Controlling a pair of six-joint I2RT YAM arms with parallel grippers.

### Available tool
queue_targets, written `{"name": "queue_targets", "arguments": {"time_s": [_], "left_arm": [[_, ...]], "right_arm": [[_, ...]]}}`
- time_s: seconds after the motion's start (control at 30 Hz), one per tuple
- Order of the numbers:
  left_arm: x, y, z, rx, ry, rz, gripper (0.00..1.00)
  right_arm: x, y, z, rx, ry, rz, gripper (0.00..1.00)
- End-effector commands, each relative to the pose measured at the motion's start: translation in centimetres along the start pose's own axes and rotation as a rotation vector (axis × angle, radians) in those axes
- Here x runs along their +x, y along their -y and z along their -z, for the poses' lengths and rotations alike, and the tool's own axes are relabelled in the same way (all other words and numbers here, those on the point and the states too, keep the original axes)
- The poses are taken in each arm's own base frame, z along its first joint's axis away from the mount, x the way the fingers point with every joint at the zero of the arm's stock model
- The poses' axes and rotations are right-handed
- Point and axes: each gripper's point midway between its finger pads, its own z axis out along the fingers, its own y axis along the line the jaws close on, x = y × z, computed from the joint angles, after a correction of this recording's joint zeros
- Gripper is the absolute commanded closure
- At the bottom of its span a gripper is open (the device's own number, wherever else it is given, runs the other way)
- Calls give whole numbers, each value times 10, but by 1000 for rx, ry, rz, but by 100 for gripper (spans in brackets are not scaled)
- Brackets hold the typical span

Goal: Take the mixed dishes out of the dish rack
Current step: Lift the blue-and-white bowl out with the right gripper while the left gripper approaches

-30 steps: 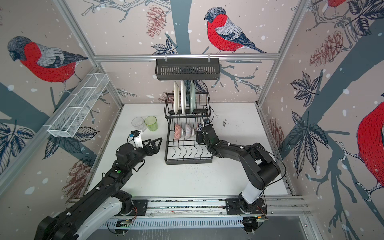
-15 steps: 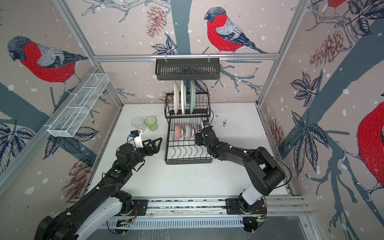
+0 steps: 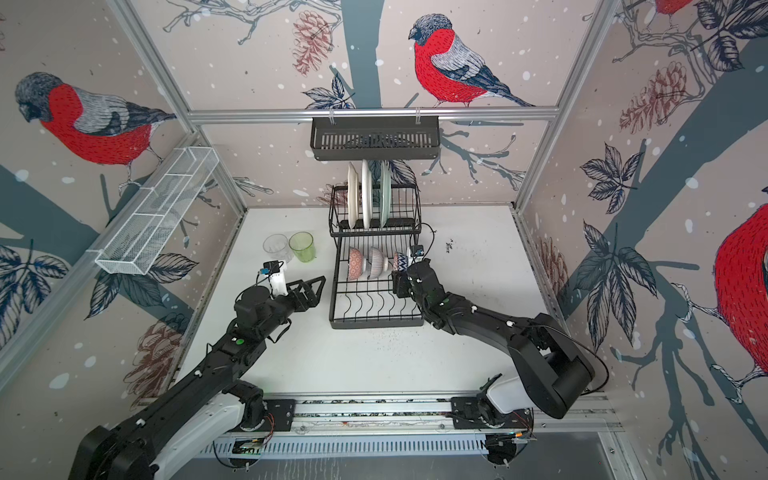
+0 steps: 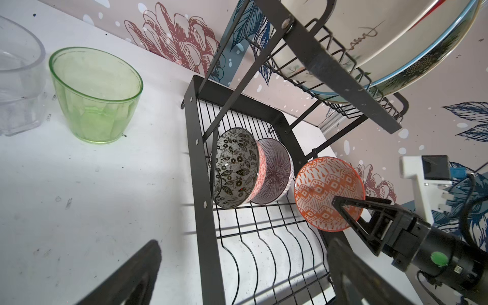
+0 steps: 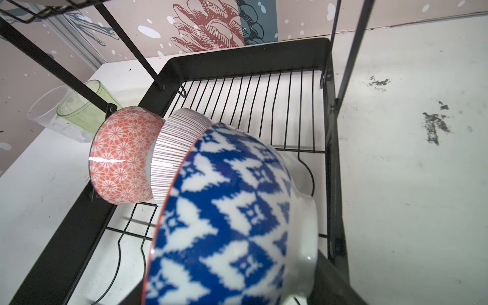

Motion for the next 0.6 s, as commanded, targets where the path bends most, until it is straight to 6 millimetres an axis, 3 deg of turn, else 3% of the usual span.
{"name": "queue_targets", "arguments": {"time_s": [0.0, 0.27, 0.57], "left_arm": [[-8, 7, -2, 31, 34, -6, 2], [0, 5, -10, 38, -2, 5, 2], [10, 7, -20, 64, -50, 31, 2]], "right_arm": [[-14, -4, 9, -18, 61, -42, 47], [-14, -16, 32, -88, 83, -93, 47], [-23, -47, 54, -238, 101, -112, 47]]}}
